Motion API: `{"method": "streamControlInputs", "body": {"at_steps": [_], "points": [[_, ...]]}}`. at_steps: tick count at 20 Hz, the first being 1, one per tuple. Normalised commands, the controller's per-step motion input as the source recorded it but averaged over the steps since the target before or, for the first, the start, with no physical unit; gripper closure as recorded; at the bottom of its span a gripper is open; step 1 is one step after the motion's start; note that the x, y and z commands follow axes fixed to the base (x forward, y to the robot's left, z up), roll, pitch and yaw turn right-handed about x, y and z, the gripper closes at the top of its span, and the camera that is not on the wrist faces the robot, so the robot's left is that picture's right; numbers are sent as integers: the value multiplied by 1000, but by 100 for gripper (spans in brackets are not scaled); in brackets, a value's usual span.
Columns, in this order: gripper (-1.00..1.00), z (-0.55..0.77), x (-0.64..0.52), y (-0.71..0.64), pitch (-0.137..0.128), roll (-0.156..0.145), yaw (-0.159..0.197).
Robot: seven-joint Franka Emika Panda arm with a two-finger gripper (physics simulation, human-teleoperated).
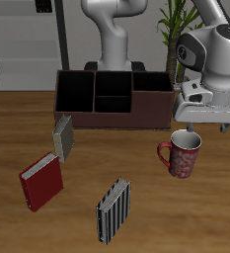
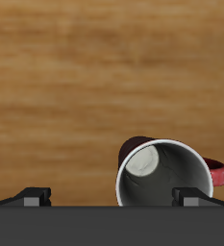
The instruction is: Place the red mug into the back desk caddy's right compartment
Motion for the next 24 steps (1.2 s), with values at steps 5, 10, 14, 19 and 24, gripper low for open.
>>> {"method": "streamControlInputs", "body": {"at_steps": [5, 10, 14, 19, 24], "points": [[-100, -237, -12, -30, 31, 6, -25], [-100, -152, 74, -35, 21, -1, -7], [-100, -252, 82, -76, 37, -10, -26], [-100, -292, 53, 34, 46, 27, -10], [100, -218, 23, 5, 31, 3, -17]]}}
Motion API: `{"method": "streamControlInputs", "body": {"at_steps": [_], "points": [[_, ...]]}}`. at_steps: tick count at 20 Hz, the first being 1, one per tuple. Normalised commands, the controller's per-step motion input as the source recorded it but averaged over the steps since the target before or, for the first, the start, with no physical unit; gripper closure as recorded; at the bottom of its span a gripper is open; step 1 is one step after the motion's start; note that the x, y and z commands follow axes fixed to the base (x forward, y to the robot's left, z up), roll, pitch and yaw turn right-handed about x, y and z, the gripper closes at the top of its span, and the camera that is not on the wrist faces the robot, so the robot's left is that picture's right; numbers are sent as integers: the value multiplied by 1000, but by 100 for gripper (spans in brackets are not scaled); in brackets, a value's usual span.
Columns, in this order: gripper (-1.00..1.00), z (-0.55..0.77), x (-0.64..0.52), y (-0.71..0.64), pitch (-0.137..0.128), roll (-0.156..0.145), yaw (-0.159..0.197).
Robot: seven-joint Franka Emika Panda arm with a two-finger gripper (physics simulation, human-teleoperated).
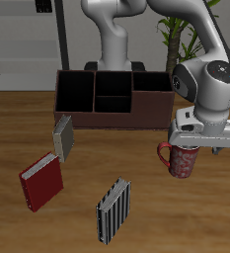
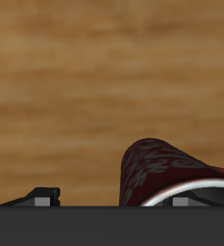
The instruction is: Place the red mug into the back desk caddy's right compartment
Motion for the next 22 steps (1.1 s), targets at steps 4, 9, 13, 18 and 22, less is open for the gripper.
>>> {"method": "streamControlInputs", "body": {"at_steps": [4, 9, 13, 18, 22], "points": [[100, -26, -23, -49, -1, 7, -2], [100, 189, -59, -160, -17, -10, -9], [100, 342, -67, -261, -39, -25, 8], [100, 540, -108, -372, -60, -64, 36], [100, 708, -196, -474, -92, -72, 46]]}}
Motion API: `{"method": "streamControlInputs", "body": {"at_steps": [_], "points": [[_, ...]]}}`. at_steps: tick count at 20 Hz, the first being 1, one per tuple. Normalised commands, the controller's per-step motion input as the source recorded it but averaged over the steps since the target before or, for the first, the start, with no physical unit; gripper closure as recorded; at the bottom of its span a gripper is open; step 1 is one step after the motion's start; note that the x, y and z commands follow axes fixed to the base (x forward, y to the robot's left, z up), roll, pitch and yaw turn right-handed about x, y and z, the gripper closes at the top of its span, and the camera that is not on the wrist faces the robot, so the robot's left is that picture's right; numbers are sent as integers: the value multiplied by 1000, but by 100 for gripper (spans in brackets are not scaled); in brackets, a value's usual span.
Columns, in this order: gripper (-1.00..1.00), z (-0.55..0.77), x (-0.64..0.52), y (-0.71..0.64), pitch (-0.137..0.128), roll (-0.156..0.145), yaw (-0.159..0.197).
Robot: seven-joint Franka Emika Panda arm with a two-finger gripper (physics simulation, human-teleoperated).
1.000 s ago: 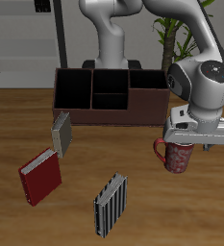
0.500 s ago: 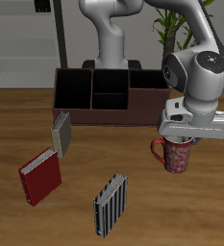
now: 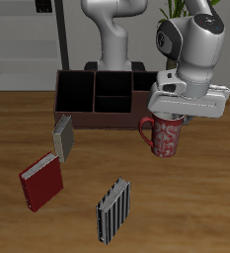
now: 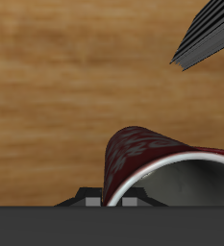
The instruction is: Place the red mug into the back desk caddy's right compartment
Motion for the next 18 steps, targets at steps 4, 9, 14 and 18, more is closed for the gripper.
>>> {"method": "streamControlInputs", "body": {"at_steps": [4, 9, 14, 18], "points": [[100, 618, -298, -450, -52, -76, 15], [100, 537, -383, -300, -55, -40, 27], [100, 538, -518, -140, -37, -14, -30], [100, 204, -419, 18, -22, -6, 12]]}}
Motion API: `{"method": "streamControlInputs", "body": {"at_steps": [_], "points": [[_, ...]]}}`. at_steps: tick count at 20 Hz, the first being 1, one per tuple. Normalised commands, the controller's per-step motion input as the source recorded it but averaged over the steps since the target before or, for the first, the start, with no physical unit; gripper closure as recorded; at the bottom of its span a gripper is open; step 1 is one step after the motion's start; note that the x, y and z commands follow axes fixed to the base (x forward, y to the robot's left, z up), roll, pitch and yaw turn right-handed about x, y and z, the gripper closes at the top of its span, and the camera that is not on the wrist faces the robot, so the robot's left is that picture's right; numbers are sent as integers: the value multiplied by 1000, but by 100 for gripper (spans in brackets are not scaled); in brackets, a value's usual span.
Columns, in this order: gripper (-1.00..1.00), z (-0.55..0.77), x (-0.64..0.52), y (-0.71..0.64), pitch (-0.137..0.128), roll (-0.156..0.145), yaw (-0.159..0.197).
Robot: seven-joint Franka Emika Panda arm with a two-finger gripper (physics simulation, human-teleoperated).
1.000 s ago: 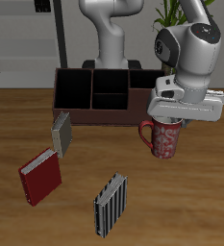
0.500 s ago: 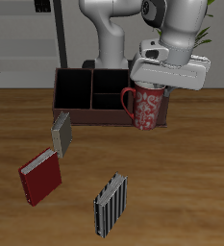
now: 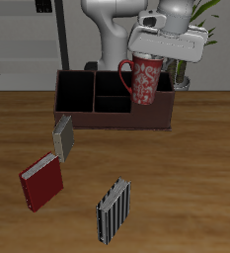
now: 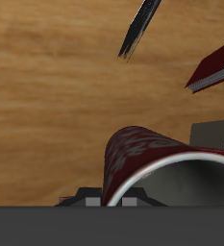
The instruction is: Place the red mug into the back desk caddy's right compartment
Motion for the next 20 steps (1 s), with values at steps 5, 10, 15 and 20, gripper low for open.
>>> {"method": "streamControlInputs", "body": {"at_steps": [5, 10, 15, 20], "points": [[100, 180, -556, 193, 9, 22, -26], [100, 201, -587, 278, -43, 25, 14], [100, 300, -522, 148, -56, 5, -28], [100, -8, -298, 59, 15, 10, -29]]}}
